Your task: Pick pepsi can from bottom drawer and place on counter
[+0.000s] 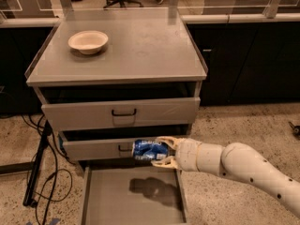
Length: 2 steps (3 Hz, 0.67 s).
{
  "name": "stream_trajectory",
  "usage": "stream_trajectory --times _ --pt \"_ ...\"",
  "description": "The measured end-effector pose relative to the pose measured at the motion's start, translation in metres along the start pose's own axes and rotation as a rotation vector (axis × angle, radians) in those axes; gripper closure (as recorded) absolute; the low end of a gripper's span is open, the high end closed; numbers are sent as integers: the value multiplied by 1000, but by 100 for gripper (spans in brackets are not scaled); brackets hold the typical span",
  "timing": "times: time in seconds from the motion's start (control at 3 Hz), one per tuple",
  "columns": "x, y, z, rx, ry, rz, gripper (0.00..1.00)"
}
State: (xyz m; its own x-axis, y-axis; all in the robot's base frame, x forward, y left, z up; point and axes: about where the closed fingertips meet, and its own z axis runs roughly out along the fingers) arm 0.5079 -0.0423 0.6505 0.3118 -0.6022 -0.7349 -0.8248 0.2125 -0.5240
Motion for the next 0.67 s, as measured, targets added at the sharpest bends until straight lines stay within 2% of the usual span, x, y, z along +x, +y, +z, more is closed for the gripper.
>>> stream_trajectory --times 0.33,0.67 --pt "-33 -42 -4 -3 24 -71 100" --pt "-86 -106 -19 7 52 -156 100"
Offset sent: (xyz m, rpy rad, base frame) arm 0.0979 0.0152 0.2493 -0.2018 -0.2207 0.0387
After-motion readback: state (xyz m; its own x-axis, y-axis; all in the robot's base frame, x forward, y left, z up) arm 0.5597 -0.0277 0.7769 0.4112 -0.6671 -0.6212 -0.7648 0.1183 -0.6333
